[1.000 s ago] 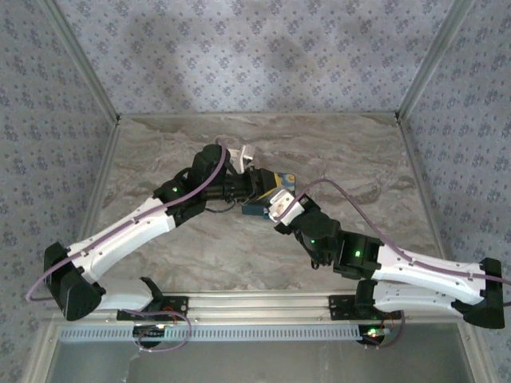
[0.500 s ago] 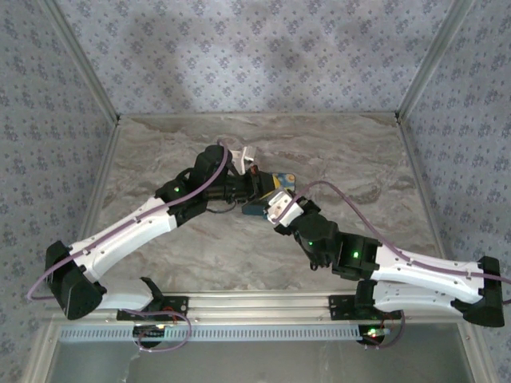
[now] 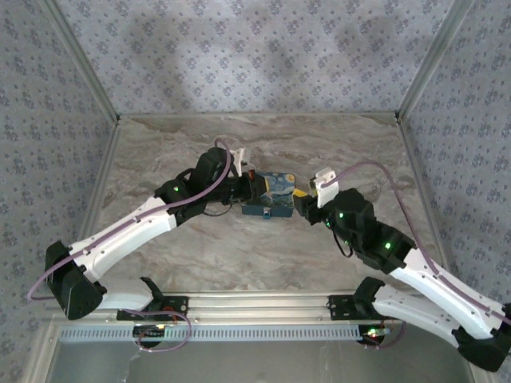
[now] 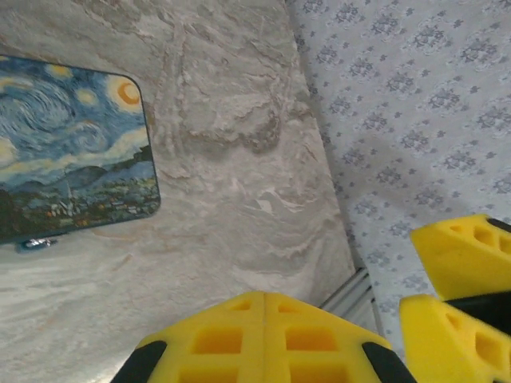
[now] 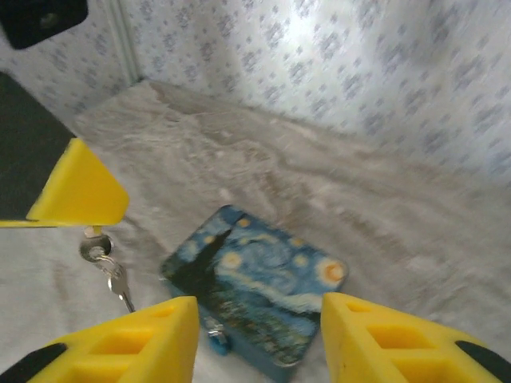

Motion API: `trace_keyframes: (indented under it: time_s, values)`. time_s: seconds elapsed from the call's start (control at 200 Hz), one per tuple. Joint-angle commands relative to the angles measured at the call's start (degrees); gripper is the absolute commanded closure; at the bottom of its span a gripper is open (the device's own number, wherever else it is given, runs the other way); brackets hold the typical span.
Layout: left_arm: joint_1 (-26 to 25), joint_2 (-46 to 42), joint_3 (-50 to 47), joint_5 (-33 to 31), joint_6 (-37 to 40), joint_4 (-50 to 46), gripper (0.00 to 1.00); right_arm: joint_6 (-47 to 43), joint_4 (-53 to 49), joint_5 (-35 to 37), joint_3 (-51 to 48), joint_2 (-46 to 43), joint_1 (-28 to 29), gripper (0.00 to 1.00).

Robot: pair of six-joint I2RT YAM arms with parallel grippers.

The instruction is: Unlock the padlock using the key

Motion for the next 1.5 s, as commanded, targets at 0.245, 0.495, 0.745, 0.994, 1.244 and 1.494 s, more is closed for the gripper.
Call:
trace_keyframes:
  time_s: [0.245, 0.495, 0.745, 0.994, 1.244, 1.494]
  values:
    - [-0.5, -5.1, -3.2, -1.3, 5.5, 11.1, 1.00, 37.4, 30.6, -49.3, -7.0, 6.8, -18.6, 0.53]
    - [-2.2, -7.2, -6.5, -0.4, 4.6, 20.6, 1.00, 50.4, 50.7, -52.5, -11.2, 10.1, -18.5, 0.43]
    - [-3.4, -7.5, -6.8, 0.9, 3.1, 25.3, 1.00, 51.6, 54.3, -52.7, -12.1, 10.3, -17.6, 0.52]
    - [-3.7, -8.0, -7.1, 0.8, 3.0, 26.8, 1.00, 51.1, 54.6, -53.4, -11.4, 10.0, -16.5, 0.63]
    - [-4.5, -8.0, -7.8, 1.1, 2.5, 28.5, 1.00, 50.0, 54.4, -52.8, -11.2, 9.8, -16.1, 0.87]
    - [-4.7, -9.4, -8.6, 0.2, 2.6, 28.6, 1.00, 46.4, 51.2, -52.0, -11.6, 7.6, -16.1, 1.00]
